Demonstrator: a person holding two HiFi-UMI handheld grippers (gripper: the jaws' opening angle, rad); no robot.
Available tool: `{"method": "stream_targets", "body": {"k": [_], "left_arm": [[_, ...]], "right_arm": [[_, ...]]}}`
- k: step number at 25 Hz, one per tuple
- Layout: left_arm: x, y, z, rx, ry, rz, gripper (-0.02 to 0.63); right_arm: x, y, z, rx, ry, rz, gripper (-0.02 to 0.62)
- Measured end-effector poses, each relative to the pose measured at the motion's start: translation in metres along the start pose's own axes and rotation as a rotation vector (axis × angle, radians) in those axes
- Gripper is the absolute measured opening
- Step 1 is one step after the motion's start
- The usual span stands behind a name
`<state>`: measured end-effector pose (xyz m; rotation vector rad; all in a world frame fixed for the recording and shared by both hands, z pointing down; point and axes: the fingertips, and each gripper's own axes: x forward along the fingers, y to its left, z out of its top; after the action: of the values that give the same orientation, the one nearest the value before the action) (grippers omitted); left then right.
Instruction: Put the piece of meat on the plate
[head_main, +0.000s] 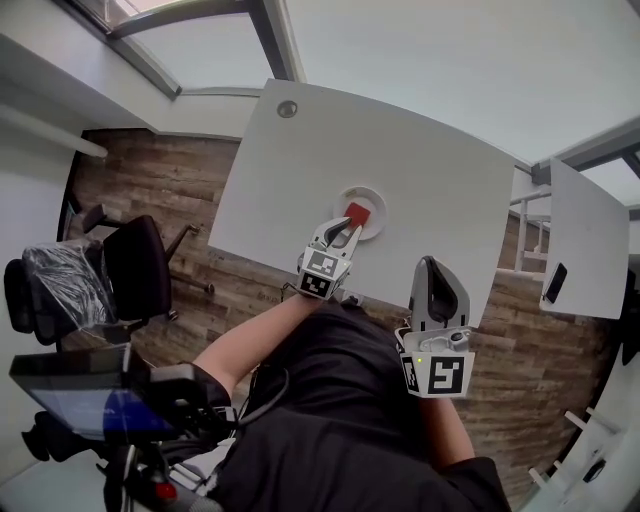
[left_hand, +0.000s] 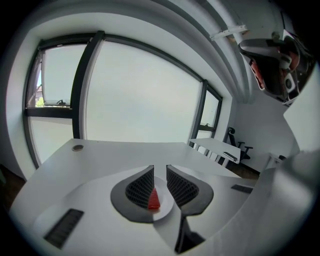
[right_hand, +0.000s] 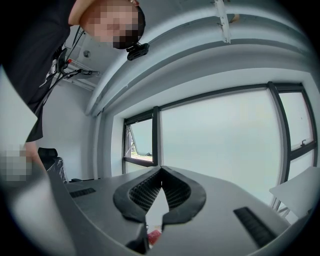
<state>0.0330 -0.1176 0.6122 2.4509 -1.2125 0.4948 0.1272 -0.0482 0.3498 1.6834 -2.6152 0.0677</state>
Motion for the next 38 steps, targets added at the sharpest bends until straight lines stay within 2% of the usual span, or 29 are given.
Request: {"method": "stream_targets", "body": {"k": [1, 4, 13, 17, 19, 21, 24, 28, 31, 38], "left_arm": [[-0.005, 0.001, 0.006, -0.001, -0.015, 0.003, 0.082], [-0.024, 0.003, 0.024, 0.005, -0.074, 0.016, 0.006], [-0.084, 0.005, 0.089, 0.024, -0.200, 0.014, 0.006], [-0.112, 0.004, 0.126, 0.096, -0.275, 0.038, 0.006], [-0.122, 0.003, 0.138, 0.077, -0.319, 0.037, 0.006], [-0.132, 0.003, 0.150, 0.069, -0.326, 0.038, 0.006], [-0.142, -0.003, 0.169, -0.003, -0.394, 0.018, 0.006], [-0.158, -0.012, 0.201, 0.020, -0.492, 0.010, 0.006], [-0.167, -0.014, 0.209, 0.019, -0.521, 0.004, 0.006], [-0.185, -0.018, 0.202, 0.030, -0.530, 0.007, 0.006]], "right_arm": [[0.002, 0.002, 0.002, -0.004, -0.006, 0.004, 0.006], [0.007, 0.003, 0.008, -0.008, -0.027, -0.004, 0.006], [0.019, 0.021, 0.017, -0.003, -0.030, -0.010, 0.006], [0.023, 0.020, 0.022, 0.004, -0.036, -0.034, 0.005], [0.025, 0.021, 0.025, 0.001, -0.043, -0.043, 0.006], [0.026, 0.023, 0.026, -0.001, -0.047, -0.042, 0.006], [0.028, 0.028, 0.026, 0.007, -0.050, -0.044, 0.006], [0.030, 0.034, 0.025, 0.008, -0.044, -0.046, 0.006], [0.030, 0.038, 0.024, 0.000, -0.037, -0.050, 0.006], [0.028, 0.057, 0.018, -0.020, -0.008, -0.040, 0.005]]}}
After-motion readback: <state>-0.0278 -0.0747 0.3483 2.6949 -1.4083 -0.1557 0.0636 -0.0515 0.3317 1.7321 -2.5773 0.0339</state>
